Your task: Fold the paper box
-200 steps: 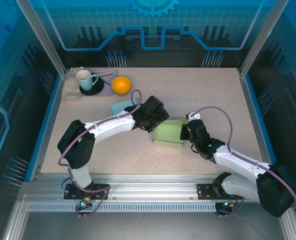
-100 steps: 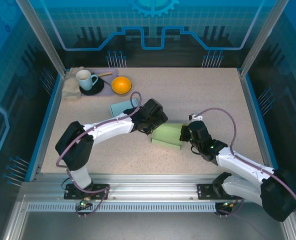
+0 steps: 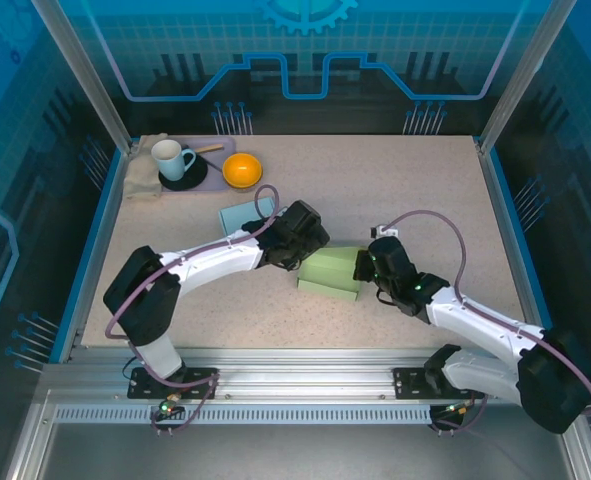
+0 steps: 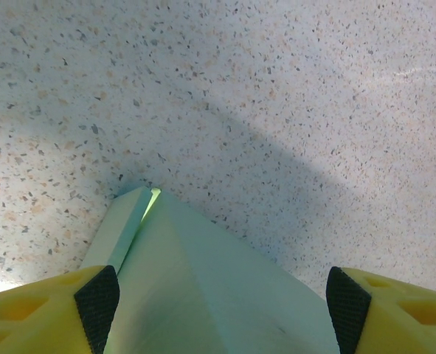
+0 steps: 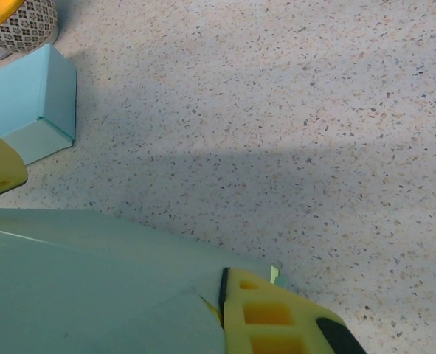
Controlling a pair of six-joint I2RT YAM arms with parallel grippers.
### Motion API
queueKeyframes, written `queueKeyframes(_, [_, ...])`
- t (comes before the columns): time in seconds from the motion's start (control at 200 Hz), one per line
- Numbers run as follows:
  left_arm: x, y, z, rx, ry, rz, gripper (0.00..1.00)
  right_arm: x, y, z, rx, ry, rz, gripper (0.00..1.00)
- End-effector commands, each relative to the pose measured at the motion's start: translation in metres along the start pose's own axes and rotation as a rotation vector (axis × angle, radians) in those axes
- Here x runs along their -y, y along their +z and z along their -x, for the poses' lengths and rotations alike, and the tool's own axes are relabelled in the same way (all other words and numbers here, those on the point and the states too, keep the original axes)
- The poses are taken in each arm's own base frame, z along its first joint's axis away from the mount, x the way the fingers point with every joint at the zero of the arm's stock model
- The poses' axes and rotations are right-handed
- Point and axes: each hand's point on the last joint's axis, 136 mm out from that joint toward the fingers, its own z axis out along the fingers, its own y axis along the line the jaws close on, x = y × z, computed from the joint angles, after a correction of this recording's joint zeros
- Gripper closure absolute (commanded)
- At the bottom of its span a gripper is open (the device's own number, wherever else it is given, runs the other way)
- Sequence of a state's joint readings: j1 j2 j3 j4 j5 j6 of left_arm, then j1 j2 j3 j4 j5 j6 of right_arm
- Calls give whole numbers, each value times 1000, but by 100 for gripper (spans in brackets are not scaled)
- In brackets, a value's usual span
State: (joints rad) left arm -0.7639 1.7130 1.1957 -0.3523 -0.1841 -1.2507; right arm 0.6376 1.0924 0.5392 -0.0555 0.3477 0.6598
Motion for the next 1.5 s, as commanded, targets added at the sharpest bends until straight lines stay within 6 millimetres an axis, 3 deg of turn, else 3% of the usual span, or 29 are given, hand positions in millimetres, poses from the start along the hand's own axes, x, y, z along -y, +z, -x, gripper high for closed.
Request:
queueKeyframes(0.0, [-40, 10, -11, -10, 63, 135, 22, -39, -10, 34, 90, -59, 106, 98])
queueKeyframes(0.3, [-1, -7, 20, 110, 147, 106, 21, -59, -5, 77, 247, -381, 84, 98])
queueKeyframes(0.5, [10, -6, 30, 110, 134, 81, 19, -52, 8, 81, 225, -365, 76, 98])
queueKeyframes(0.825, [0, 21, 4, -11, 48, 67, 19, -35, 23, 52, 138, -221, 53, 99])
queueKeyframes(1.21, [35, 14, -6, -73, 15, -28, 19, -30, 28, 32, 94, -159, 37, 98])
queueKeyframes(1.496, [31, 15, -14, -81, 50, -5, 21, -22, 24, 23, 89, -160, 32, 98])
